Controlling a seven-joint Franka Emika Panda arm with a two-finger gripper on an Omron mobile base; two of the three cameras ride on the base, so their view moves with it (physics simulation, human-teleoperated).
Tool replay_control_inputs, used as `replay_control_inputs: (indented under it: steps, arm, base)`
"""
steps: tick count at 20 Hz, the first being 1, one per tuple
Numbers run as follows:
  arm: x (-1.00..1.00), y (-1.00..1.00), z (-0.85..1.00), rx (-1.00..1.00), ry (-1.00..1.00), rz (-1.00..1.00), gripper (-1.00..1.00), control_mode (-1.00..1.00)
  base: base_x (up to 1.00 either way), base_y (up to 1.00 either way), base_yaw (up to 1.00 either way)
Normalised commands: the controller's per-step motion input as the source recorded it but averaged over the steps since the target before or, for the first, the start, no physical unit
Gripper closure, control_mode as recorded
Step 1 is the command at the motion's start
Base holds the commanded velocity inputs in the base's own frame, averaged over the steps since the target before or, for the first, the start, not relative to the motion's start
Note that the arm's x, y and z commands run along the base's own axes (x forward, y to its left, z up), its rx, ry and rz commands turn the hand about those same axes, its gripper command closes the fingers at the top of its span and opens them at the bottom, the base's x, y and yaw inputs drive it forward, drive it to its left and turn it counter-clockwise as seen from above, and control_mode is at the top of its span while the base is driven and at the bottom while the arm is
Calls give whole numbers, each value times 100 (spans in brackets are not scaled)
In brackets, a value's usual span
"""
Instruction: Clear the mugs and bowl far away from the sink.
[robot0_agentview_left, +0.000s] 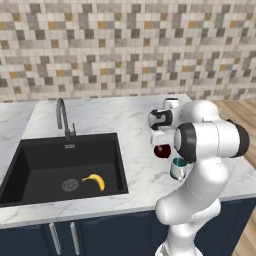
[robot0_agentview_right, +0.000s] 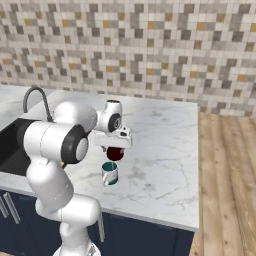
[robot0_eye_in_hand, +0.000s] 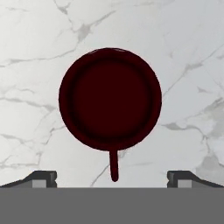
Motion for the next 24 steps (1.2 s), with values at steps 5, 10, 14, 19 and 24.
replay_control_inputs:
  steps: [5, 10, 14, 19, 24]
  arm:
    - [26, -7, -9, 0, -4, 0, -100, -100]
    - [-9, -12, -2, 0, 0, 0, -100, -100]
    - [-29, -1, 0, 0, 0, 0, -100, -100]
    - [-8, 0, -5, 0, 0, 0, -100, -100]
    - [0, 0, -17, 0, 0, 0, -100, -100]
  base:
    - [0, 0, 0]
    - [0, 0, 0]
    - [0, 0, 0]
    - [0, 0, 0]
    - [0, 0, 0]
